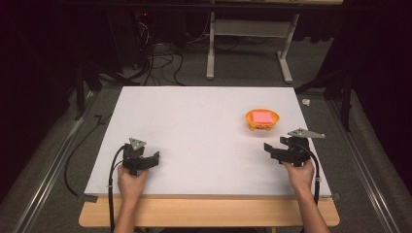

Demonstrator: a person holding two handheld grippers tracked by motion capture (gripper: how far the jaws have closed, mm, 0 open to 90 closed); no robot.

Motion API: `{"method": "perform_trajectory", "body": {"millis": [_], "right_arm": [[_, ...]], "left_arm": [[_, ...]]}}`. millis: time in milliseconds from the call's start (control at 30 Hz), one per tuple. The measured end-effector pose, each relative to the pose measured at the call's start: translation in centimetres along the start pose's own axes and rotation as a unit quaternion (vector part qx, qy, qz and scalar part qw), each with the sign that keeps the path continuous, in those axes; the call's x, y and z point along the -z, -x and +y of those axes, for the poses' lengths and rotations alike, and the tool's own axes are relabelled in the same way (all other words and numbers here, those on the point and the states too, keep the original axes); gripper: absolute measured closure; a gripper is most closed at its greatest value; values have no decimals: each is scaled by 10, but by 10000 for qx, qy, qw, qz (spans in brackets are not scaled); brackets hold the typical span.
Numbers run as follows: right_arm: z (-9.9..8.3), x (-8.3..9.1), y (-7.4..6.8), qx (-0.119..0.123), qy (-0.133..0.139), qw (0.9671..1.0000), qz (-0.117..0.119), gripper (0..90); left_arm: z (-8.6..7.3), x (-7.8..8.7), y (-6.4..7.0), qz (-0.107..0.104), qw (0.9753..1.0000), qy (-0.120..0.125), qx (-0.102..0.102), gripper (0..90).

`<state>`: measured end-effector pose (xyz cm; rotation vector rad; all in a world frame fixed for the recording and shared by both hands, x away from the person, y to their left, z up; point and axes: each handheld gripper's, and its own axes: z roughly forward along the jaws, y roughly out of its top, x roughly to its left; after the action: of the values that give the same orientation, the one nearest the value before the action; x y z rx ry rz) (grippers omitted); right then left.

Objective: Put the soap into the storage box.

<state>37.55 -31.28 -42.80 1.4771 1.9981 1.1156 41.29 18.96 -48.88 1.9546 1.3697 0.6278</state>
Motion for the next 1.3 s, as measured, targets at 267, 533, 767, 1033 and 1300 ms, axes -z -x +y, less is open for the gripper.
{"method": "perform_trajectory", "body": {"millis": [267,533,767,1033,1300], "right_arm": [[-9,-12,-7,180,-164,9997,1,240],[-17,-21,-10,247,-296,9993,-24,240],[-24,-29,-12,337,-427,9985,-106,241],[-30,-39,-15,477,-614,9966,-269,238],[-36,-45,-16,592,-747,9947,-386,225]], "left_arm": [[0,0,0,0,10000,0,-3,217],[0,0,0,0,10000,0,-3,218],[0,0,0,-2,10000,-1,-1,218],[0,0,0,-3,10000,0,-2,218],[0,0,0,6,10000,-1,-17,218]]}}
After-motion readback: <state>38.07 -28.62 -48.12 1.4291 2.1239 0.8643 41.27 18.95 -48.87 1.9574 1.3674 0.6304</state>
